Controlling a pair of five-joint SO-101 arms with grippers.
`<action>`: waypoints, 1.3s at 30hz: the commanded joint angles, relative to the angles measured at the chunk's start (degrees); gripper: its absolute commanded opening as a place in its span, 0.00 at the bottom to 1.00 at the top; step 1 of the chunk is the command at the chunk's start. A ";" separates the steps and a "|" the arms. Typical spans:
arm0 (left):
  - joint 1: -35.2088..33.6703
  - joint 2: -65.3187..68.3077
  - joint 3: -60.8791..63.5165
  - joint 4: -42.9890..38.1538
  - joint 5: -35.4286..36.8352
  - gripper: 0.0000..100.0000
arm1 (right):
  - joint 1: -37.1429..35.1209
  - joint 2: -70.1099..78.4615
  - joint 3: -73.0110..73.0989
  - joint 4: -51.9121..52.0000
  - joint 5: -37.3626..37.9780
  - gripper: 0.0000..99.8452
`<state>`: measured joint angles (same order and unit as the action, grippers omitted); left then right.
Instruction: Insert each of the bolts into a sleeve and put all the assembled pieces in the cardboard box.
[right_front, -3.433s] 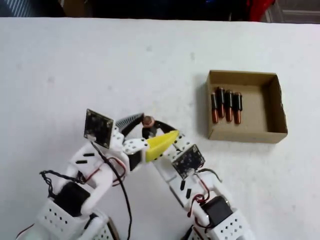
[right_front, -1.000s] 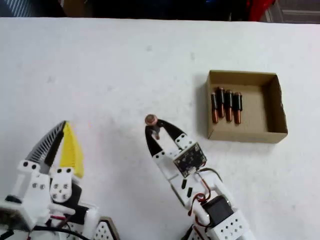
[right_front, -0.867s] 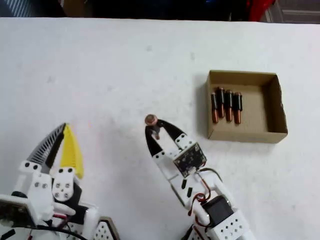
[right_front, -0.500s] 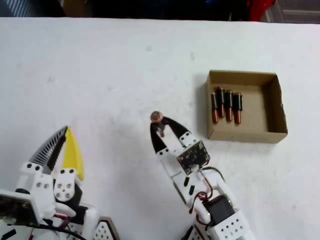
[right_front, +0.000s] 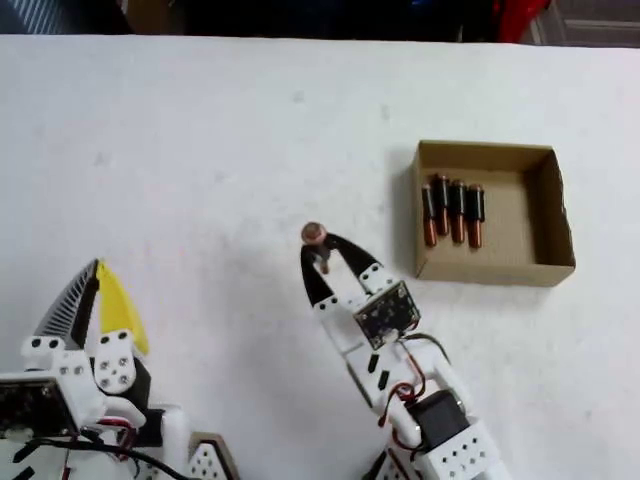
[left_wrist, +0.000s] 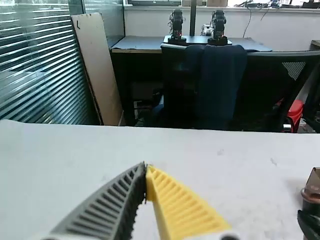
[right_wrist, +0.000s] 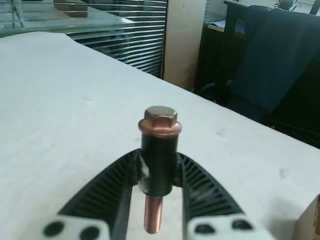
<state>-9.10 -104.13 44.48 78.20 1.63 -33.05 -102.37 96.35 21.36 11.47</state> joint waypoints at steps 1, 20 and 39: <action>-0.48 -0.22 0.09 2.37 -0.53 0.02 | 0.57 -0.75 0.44 -0.22 0.79 0.02; -0.13 -0.22 27.34 -2.20 -0.62 0.02 | 0.66 -0.57 0.44 -0.13 0.79 0.02; -0.13 -0.22 48.53 -9.23 -0.62 0.02 | 0.66 -0.40 0.44 -0.13 0.79 0.02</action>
<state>-9.19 -103.87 92.66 70.90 1.71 -33.05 -102.37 96.35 21.36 11.47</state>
